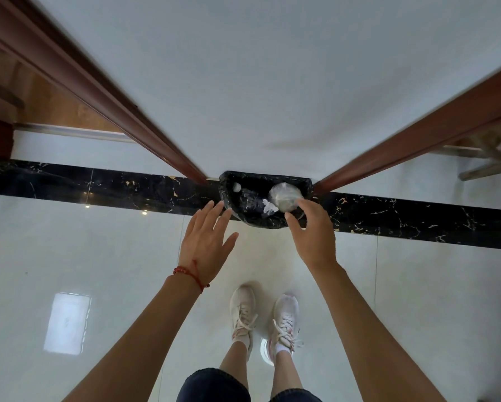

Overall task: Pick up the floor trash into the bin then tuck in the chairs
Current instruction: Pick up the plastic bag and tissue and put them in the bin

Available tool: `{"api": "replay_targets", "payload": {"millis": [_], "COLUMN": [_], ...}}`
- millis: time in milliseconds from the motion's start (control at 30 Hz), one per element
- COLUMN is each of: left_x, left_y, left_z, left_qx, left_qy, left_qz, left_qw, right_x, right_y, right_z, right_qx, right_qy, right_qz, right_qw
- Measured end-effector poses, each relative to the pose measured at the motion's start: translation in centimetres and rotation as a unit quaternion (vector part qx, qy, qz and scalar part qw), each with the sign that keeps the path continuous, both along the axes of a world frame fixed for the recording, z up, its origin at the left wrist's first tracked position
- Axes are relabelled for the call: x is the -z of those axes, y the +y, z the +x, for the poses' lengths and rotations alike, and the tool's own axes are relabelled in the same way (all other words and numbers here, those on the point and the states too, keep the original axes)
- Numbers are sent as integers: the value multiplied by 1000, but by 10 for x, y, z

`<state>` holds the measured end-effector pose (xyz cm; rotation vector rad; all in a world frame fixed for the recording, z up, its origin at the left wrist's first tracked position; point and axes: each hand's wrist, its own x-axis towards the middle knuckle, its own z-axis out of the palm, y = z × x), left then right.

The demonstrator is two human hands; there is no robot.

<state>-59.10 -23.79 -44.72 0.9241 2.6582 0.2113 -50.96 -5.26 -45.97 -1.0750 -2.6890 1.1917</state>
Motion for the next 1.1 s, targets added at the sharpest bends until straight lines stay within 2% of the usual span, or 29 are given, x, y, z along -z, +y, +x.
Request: {"api": "replay_targets", "payload": {"millis": [133,267,500,900,1100], "left_x": [-16,-40,-105,-229,-268], "left_y": [2,2,2,20,30], "left_z": [3,7,25,58,66], "left_qx": [7,4,-10,-6,12], "left_qy": [3,1,-9,52,69], "left_qz": [-1,0,8,51,29], "left_qw": [1000,1000,1000,997,997], "right_x": [-20,-45,-110,-224,-261], "right_y": [-3,0,5,13,14], "right_z": [21,40,66,87,98], "right_qx": [-109,-127,-102,-87,-84], "right_qy": [2,-34,-53,30,44], "right_qz": [126,173,169,190,189], "right_qw": [986,976,979,978,977]}}
